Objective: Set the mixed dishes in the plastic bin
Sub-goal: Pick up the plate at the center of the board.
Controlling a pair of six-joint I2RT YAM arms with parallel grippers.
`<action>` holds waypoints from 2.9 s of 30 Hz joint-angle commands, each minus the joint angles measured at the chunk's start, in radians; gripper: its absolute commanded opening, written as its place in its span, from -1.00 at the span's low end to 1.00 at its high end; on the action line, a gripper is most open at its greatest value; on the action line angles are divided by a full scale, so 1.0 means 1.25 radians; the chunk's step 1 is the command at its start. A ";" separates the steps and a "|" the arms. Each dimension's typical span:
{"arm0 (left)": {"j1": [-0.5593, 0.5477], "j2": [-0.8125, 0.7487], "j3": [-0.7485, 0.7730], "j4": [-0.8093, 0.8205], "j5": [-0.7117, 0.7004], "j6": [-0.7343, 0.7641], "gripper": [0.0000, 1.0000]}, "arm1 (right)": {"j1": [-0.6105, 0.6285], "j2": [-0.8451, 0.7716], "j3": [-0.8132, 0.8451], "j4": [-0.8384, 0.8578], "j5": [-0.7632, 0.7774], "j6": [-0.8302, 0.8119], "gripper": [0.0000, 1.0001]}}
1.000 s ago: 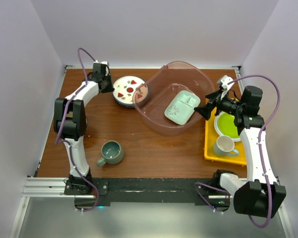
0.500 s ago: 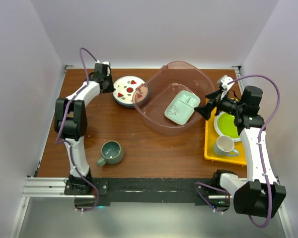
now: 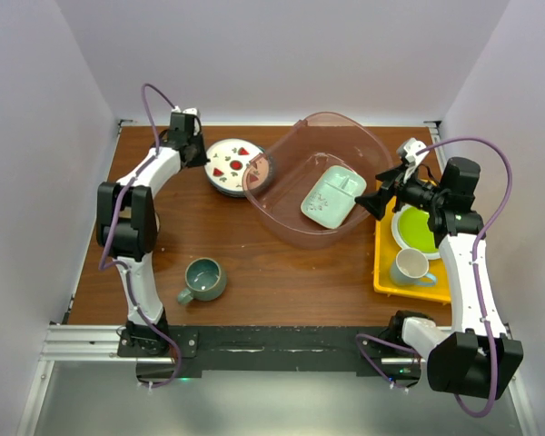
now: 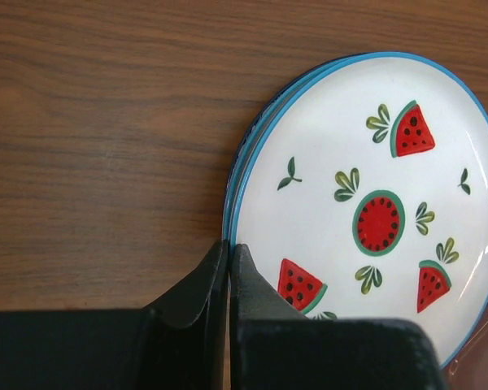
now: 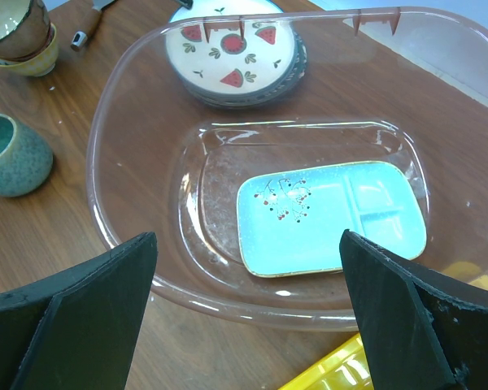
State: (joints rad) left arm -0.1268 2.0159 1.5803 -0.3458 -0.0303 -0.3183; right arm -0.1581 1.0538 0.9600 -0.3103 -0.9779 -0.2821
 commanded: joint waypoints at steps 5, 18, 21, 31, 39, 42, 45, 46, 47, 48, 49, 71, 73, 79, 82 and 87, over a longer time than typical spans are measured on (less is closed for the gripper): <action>0.001 -0.082 0.045 0.005 0.013 0.009 -1.00 | -0.002 -0.002 0.010 0.007 0.008 -0.011 0.96; 0.012 -0.113 0.028 0.008 0.021 -0.001 -1.00 | -0.002 -0.002 0.009 0.008 0.004 -0.011 0.96; 0.020 -0.128 0.004 0.019 0.043 -0.010 -1.00 | -0.002 -0.001 0.010 0.008 0.001 -0.012 0.96; 0.049 -0.161 -0.066 0.058 0.093 -0.046 -1.00 | -0.001 0.006 0.011 -0.011 -0.046 -0.034 0.96; 0.061 -0.158 -0.087 0.079 0.127 -0.078 -1.00 | 0.021 0.017 0.022 -0.045 -0.045 -0.069 0.96; 0.068 -0.159 -0.101 0.096 0.149 -0.095 -1.00 | 0.038 0.023 0.027 -0.061 -0.035 -0.087 0.96; 0.072 -0.159 -0.113 0.108 0.167 -0.110 -1.00 | 0.050 0.029 0.031 -0.070 -0.026 -0.100 0.96; 0.072 -0.156 -0.114 0.112 0.175 -0.115 -1.00 | 0.053 0.032 0.031 -0.071 -0.025 -0.103 0.96; 0.072 -0.156 -0.117 0.116 0.178 -0.118 -1.00 | 0.055 0.033 0.031 -0.072 -0.024 -0.104 0.95; 0.073 -0.156 -0.122 0.121 0.183 -0.121 -1.00 | 0.055 0.033 0.031 -0.073 -0.025 -0.106 0.95; 0.073 -0.156 -0.124 0.123 0.185 -0.127 -1.00 | 0.058 0.033 0.031 -0.072 -0.024 -0.106 0.96; 0.090 -0.172 -0.231 0.214 0.240 -0.186 -1.00 | 0.066 0.048 0.033 -0.082 -0.014 -0.114 0.95; 0.092 -0.168 -0.233 0.221 0.245 -0.190 -1.00 | 0.066 0.047 0.033 -0.082 -0.014 -0.115 0.96; 0.094 -0.159 -0.249 0.246 0.264 -0.208 -1.00 | 0.066 0.047 0.035 -0.086 -0.013 -0.118 0.96; 0.094 -0.151 -0.257 0.255 0.270 -0.214 -0.91 | 0.065 0.047 0.036 -0.087 -0.012 -0.119 0.96; 0.097 -0.144 -0.265 0.264 0.275 -0.223 -0.76 | 0.065 0.047 0.036 -0.089 -0.012 -0.120 0.96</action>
State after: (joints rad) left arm -0.0067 1.8565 1.2549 -0.0906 0.2264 -0.5617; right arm -0.0788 1.1130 0.9649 -0.4084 -1.0039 -0.4118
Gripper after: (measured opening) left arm 0.100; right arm 0.979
